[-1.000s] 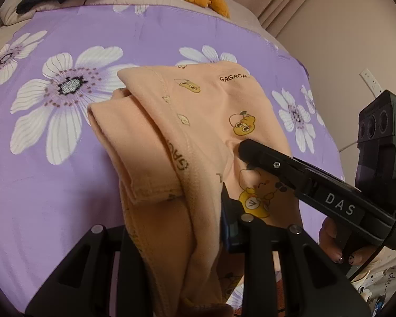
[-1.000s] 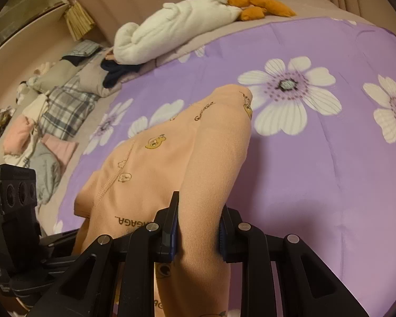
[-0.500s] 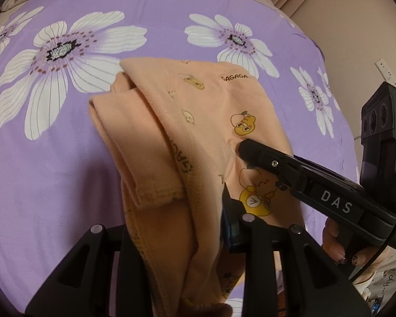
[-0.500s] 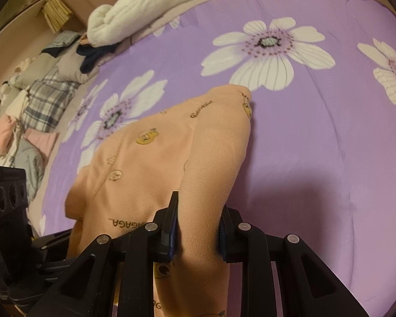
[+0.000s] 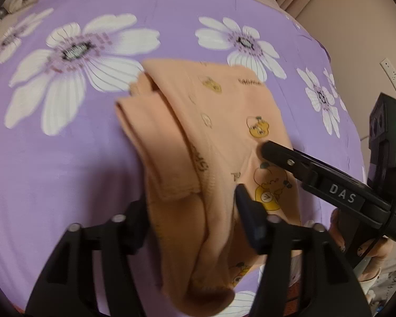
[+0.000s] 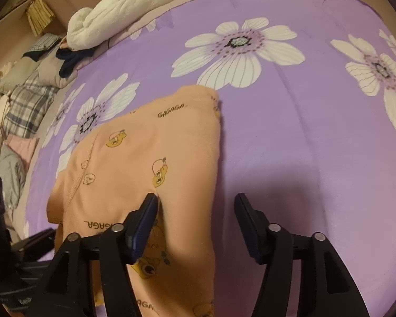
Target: Fold small clothes
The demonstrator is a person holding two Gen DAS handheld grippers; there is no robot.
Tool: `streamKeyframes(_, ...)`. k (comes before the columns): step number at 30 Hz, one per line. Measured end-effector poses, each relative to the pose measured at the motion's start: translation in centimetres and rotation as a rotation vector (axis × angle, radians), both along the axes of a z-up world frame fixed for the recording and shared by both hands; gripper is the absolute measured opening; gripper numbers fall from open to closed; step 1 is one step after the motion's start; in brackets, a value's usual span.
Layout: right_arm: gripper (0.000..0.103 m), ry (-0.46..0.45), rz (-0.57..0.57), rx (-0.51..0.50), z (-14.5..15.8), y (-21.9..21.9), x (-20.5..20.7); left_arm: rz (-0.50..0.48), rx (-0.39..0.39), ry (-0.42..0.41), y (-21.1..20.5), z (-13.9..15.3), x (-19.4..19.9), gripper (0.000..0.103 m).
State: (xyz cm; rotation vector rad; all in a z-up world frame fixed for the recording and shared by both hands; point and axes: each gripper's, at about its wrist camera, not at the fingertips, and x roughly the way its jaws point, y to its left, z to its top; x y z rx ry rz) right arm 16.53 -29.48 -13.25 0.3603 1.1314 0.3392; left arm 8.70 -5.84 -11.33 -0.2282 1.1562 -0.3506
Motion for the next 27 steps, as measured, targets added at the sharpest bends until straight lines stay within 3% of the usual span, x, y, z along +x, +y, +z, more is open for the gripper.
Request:
streamKeyframes(7, 0.087, -0.088, -0.036, 0.018, 3.0, -1.2, -1.2, 0.046, -0.003, -0.114, 1.8, 4.0, -1.2, 0.087)
streamKeyframes(11, 0.096, -0.145, -0.048, 0.037, 5.2, -1.6, -1.9, 0.062, -0.012, -0.178, 2.3, 6.1, -2.0, 0.103)
streamKeyframes(14, 0.102, -0.2, -0.054, 0.028, 7.1, -1.7, -2.7, 0.064, -0.013, -0.226, 2.6, 7.8, -2.9, 0.103)
streamKeyframes(18, 0.102, -0.271, -0.042, -0.005, 8.5, -1.4, -3.8, 0.064, 0.018, -0.282, 2.6, 9.0, -4.0, 0.103)
streamKeyframes(27, 0.102, -0.323, -0.104, -0.063, 8.0, -1.3, -6.2, 0.067, 0.029, -0.322, 2.1, 8.0, -6.3, 0.103)
